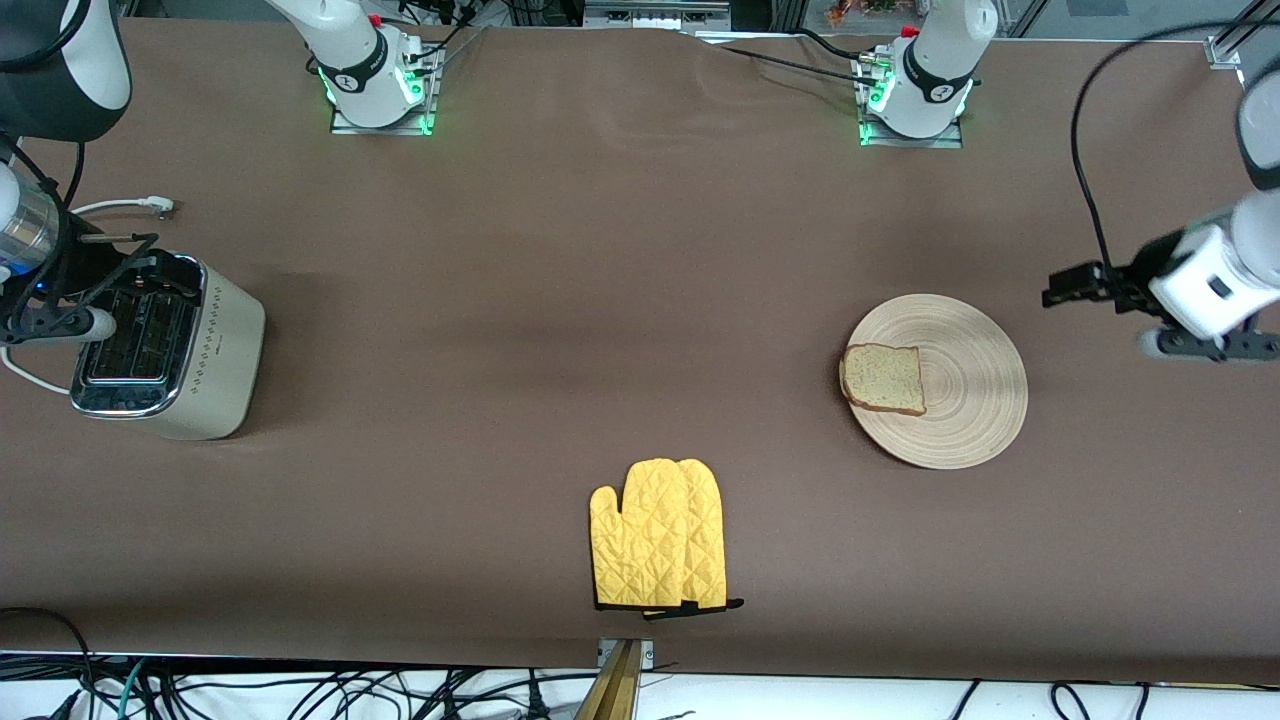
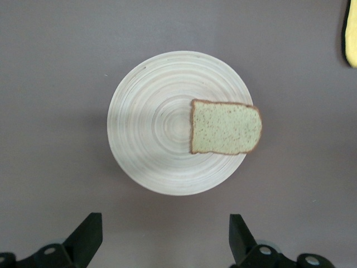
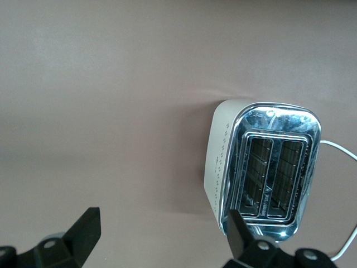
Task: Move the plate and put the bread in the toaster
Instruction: 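Lower the left gripper beside the rim of the wooden plate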
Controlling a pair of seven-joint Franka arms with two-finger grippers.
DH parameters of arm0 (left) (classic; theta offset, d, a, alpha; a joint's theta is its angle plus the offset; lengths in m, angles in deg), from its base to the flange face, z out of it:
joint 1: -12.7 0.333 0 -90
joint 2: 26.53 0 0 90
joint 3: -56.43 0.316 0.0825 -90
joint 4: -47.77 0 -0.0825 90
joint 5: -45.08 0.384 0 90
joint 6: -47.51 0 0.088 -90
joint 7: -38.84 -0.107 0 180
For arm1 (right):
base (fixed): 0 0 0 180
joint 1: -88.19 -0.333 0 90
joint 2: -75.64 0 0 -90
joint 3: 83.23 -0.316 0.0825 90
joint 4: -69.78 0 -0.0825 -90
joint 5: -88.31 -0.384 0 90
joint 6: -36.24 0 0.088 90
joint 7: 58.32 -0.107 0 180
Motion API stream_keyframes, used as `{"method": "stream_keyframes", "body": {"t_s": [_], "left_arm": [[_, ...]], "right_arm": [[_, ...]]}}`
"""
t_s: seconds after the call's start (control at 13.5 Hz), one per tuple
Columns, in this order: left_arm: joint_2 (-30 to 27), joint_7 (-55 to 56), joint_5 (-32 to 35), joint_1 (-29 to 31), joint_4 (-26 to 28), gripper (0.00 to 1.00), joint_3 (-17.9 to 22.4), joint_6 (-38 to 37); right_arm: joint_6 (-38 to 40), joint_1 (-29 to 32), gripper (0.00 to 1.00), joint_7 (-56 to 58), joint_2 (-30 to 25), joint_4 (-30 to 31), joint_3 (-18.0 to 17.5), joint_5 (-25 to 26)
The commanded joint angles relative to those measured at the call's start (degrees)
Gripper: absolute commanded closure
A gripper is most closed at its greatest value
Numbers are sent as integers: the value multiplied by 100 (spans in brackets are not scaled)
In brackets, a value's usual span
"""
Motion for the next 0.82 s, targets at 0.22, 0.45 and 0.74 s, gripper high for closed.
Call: {"method": "stream_keyframes", "body": {"t_s": [0.22, 0.45, 0.74], "left_arm": [[1942, -2122, -2337, 1534, -607, 0, -36, -132], [2751, -3494, -2798, 1948, -590, 0, -36, -115], [3631, -4350, -3508, 2293, -564, 12, -27, -97]], "right_arm": [[17, 41, 0, -47, 36, -98, -26, -59], [17, 41, 0, -47, 36, -80, -26, -59], [17, 41, 0, -47, 36, -80, -26, -59]]}}
